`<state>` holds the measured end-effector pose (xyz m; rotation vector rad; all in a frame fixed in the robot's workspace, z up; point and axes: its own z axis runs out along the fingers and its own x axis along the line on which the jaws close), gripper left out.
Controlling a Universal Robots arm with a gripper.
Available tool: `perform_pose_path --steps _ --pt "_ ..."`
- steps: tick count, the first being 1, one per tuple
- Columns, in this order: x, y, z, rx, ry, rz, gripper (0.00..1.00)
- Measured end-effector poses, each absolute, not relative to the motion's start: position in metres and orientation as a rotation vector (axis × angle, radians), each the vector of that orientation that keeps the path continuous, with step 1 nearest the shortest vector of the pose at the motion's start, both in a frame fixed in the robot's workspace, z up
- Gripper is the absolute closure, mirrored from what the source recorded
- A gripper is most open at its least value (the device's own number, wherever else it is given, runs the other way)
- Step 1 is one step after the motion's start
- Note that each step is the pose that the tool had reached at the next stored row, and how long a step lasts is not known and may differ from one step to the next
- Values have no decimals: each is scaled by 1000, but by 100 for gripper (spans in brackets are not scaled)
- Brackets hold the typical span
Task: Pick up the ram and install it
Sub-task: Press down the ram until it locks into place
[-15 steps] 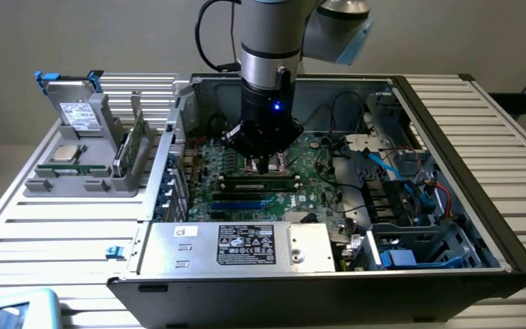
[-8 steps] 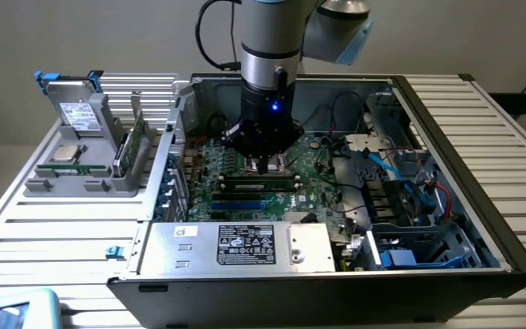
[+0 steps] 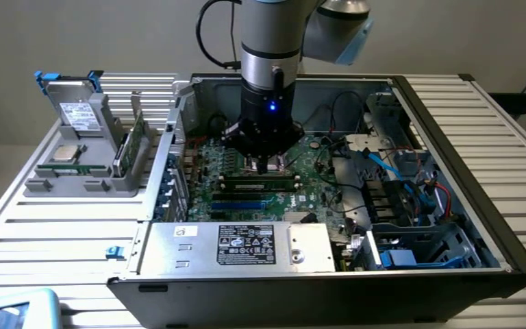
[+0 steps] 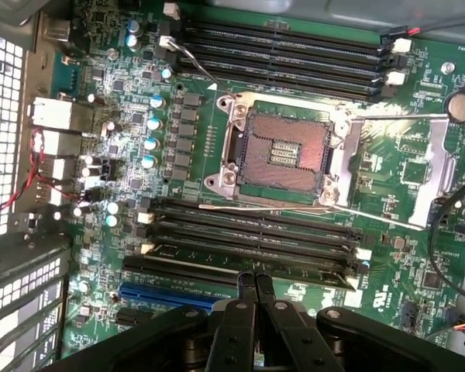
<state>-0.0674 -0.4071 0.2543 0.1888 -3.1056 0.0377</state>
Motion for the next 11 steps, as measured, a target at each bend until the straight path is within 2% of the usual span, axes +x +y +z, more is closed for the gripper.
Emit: perform_pose_path --steps 11 --pt "-67 -407 254 101 -3109 40 89"
